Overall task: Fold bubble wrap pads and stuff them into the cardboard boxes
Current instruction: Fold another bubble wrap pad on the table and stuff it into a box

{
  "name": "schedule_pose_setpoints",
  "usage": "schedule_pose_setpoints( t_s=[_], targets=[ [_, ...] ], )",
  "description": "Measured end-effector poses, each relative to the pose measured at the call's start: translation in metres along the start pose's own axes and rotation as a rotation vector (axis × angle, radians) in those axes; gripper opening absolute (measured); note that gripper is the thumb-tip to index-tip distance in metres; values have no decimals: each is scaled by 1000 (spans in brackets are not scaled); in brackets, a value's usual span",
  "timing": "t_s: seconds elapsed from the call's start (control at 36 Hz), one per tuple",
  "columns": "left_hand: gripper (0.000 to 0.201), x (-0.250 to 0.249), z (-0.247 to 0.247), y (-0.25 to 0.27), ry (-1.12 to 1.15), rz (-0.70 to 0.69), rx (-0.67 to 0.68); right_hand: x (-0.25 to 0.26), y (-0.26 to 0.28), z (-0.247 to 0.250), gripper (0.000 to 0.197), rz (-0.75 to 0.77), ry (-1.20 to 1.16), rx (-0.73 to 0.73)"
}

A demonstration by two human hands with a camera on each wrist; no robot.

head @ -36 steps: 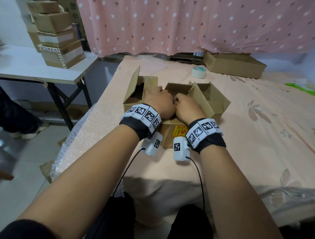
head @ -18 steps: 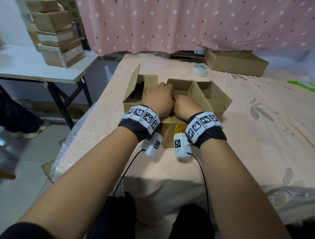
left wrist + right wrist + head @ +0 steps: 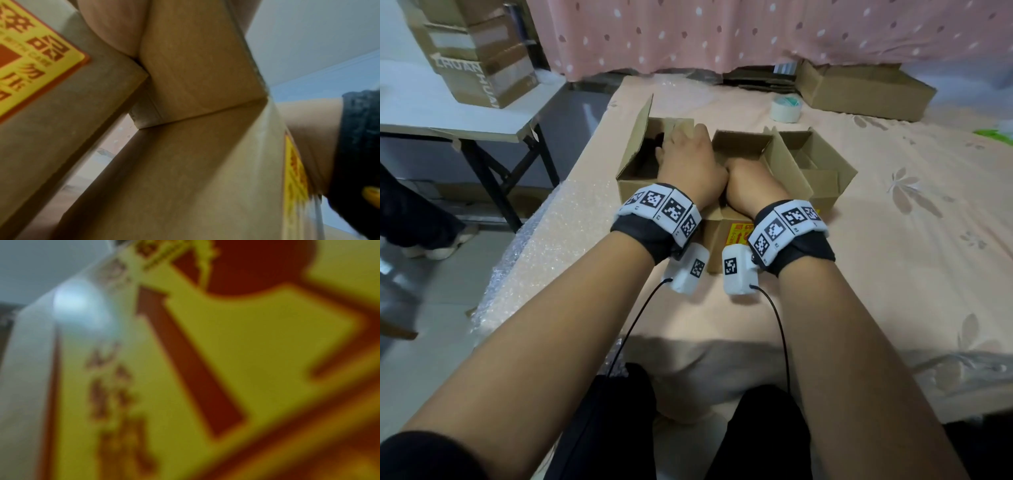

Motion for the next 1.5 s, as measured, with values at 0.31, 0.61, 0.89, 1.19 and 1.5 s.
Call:
schedule_pose_setpoints(
  t_s=[0.31,0.61,0.89,1.19,1.5],
  targets=[
    [44,2,5,1,88,-32,-29,-2,0,3,24,-14,-19,-46],
    [50,9,23,-7,474,45,92,12,2,21,26,48,147,-226],
    [58,-5,-9,-14,-138,42,183,27,24,54,28,100,259,-529],
    [50,-5,-15,-22,-459,38,251,42,59,87,46,-68,426,-780],
    [56,-51,-19,3,-137,-200,339,10,74,92,28,-142,81,-690]
  ],
)
Point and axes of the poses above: each hand's wrist, its own y-axis away from the middle knuckle, its own z-axis out of the back of the hand, x = y × z, the point moved 10 cm from there along -y, towards the middle knuckle, and after that the axes turned 12 degrees about z, right-handed, at the moved point
